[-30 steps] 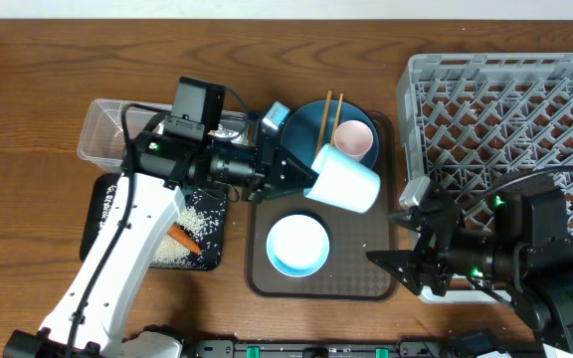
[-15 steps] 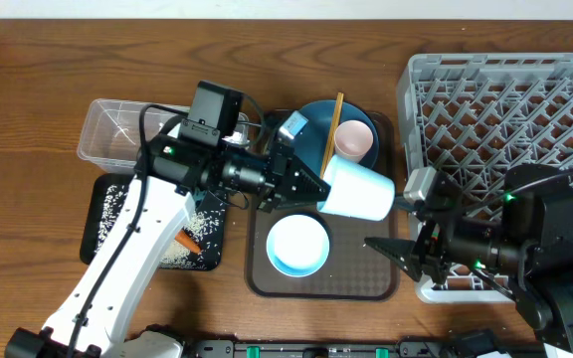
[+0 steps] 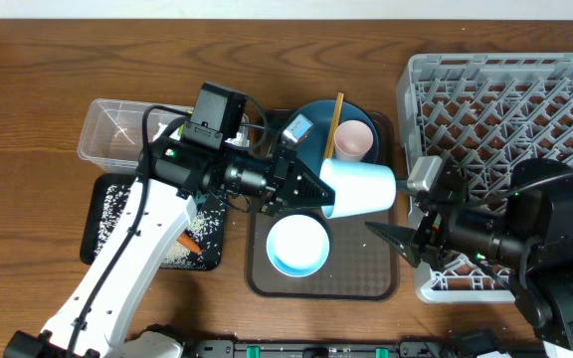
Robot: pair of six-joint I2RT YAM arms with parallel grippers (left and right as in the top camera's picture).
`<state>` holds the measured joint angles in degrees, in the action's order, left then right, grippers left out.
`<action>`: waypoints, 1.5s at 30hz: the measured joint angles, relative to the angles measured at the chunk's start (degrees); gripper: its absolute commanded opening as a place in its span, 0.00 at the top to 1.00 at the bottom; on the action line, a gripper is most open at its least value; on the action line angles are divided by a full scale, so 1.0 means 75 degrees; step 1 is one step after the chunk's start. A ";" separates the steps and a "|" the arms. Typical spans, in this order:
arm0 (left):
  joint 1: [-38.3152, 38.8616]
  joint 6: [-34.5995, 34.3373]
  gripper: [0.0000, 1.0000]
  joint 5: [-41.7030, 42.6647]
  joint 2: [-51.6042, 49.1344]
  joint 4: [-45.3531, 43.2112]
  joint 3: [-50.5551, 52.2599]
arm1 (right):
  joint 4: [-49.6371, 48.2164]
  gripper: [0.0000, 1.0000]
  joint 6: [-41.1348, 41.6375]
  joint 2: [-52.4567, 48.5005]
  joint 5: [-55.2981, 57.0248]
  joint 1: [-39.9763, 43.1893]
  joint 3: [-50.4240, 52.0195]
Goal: Sort waste into correct bins and load items into the dishwasher rack
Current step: 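Close the right gripper on the blue cup held by the left gripper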
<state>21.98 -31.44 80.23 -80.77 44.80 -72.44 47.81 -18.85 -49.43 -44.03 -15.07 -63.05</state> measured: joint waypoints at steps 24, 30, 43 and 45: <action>-0.0731 0.0184 0.94 0.1008 0.0000 -0.0035 0.0000 | 0.0565 0.05 -0.0970 0.0414 -0.0090 -0.0023 0.0000; -0.0731 0.0198 0.94 0.1090 0.0000 0.0003 0.0000 | 0.0303 0.04 -0.1137 0.0411 0.0938 -0.0035 0.0000; 0.0131 0.0256 0.94 0.0772 0.0000 0.0455 0.0108 | 0.0402 0.01 -0.1399 0.0414 0.0618 -0.0035 0.0000; 0.0256 0.0294 0.94 0.0688 0.0000 0.0600 0.0108 | 0.0495 0.01 -0.1457 0.0414 0.0487 -0.0035 0.0000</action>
<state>23.90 -29.23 85.38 -80.77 49.30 -71.64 51.53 -29.78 -46.33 -40.38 -15.33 -63.05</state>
